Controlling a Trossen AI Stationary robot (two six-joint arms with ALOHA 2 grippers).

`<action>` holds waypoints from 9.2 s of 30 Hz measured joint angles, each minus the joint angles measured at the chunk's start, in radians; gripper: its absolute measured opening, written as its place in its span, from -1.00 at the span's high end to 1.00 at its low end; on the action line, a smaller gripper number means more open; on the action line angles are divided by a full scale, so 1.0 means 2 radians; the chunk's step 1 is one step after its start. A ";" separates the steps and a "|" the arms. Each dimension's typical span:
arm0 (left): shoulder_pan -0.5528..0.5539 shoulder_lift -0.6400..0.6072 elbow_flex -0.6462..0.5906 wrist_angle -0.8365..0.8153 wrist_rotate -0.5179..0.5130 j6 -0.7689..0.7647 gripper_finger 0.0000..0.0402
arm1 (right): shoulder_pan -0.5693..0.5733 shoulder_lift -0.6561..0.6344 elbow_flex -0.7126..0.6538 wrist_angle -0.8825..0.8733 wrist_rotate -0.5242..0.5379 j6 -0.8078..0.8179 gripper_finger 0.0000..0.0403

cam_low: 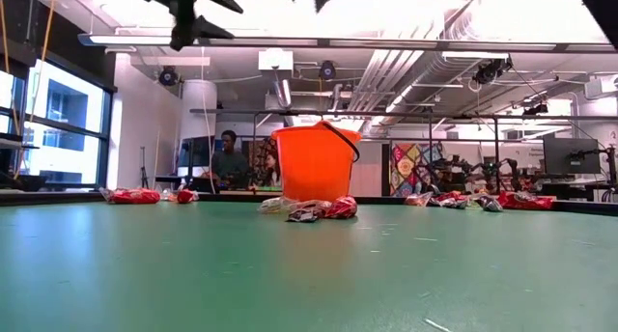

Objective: Sort candy by brand, put in halloween buckets
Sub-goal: Put the blue gummy into the pink bucket, then put the green gummy into the pink bucket, then put the orange gummy into the pink bucket

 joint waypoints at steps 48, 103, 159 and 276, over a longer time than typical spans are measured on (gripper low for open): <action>-0.065 -0.059 -0.120 -0.052 0.024 0.020 -0.14 | -0.087 -0.298 -0.136 -0.675 0.103 -0.004 -0.25; -0.153 0.276 0.085 -0.198 -0.087 0.022 0.97 | -0.095 -0.601 -0.330 -0.581 0.288 0.122 -0.25; -0.234 0.077 0.085 -0.374 -0.101 -0.011 -0.01 | -0.195 -0.226 -0.330 -0.329 0.124 0.231 -0.25; -0.161 0.023 0.080 -0.278 -0.231 0.176 -0.01 | -0.069 -0.006 0.239 -0.925 -0.007 -0.119 -0.01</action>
